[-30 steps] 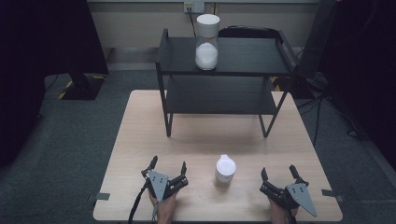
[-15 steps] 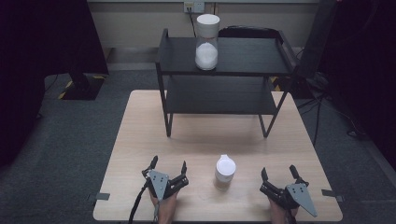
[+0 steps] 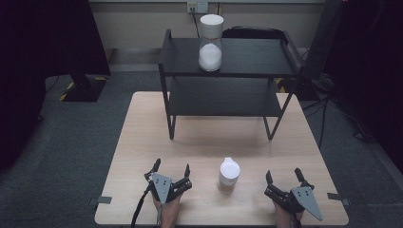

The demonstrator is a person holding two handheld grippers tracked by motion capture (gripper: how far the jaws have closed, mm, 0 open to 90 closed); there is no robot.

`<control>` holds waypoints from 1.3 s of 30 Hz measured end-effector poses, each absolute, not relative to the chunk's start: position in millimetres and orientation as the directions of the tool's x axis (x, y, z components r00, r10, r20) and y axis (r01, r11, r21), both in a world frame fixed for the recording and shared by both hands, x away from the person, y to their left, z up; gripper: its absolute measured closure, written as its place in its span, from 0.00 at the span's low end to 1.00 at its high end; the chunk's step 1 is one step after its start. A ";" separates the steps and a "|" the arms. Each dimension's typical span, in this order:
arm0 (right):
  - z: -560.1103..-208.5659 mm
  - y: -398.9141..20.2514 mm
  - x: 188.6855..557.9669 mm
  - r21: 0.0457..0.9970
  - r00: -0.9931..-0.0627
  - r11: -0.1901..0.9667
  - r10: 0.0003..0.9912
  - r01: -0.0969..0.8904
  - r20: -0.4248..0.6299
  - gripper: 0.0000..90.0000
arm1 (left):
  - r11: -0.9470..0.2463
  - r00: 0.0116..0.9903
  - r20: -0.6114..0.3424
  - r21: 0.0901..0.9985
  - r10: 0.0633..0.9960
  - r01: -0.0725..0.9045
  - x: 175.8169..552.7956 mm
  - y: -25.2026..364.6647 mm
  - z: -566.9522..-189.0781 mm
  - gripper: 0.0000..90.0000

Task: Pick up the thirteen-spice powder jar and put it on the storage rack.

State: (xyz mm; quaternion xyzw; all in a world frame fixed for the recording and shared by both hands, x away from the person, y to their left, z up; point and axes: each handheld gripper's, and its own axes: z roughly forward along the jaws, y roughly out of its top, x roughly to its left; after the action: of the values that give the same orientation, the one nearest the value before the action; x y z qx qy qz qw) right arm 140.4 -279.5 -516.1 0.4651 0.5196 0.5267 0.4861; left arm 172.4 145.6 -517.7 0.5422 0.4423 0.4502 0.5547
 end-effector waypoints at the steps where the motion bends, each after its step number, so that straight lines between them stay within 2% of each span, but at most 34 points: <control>1: -516.1 -279.6 140.4 1.000 -0.095 0.012 0.995 -0.029 -0.015 0.01 | 0.007 0.203 -0.002 1.000 0.979 -0.020 172.3 145.7 -517.7 0.00; 16: -516.0 -278.6 140.6 1.000 -0.087 0.010 0.996 -0.028 -0.012 0.01 | 0.007 0.203 -0.003 1.000 0.979 -0.020 172.4 145.7 -517.7 0.00; 21: -513.2 -280.7 143.3 1.000 -0.087 -0.018 0.996 -0.011 0.017 0.00 | 0.007 0.203 -0.003 1.000 0.979 -0.020 172.4 145.6 -517.6 0.00; 26: -506.4 -279.9 140.7 1.000 -0.106 0.007 0.994 -0.030 -0.010 0.00 | 0.007 0.201 -0.003 1.000 0.980 -0.019 172.4 145.3 -517.6 0.00; 30: -494.0 -278.3 138.6 0.998 -0.160 -0.026 0.987 -0.064 0.015 0.00 | 0.007 0.200 -0.003 1.000 0.980 -0.019 172.3 145.2 -517.5 0.00; 39: -473.5 -247.3 140.3 0.988 -0.308 -0.009 0.951 -0.157 -0.040 0.00 | 0.007 0.194 -0.003 1.000 0.981 -0.019 172.2 144.0 -517.6 0.00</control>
State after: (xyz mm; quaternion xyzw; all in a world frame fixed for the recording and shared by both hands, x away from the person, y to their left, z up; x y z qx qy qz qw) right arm 140.3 -247.3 -473.5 0.3706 0.5356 0.6059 0.4569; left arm 172.2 144.0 -517.6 0.5401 0.4451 0.4527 0.5525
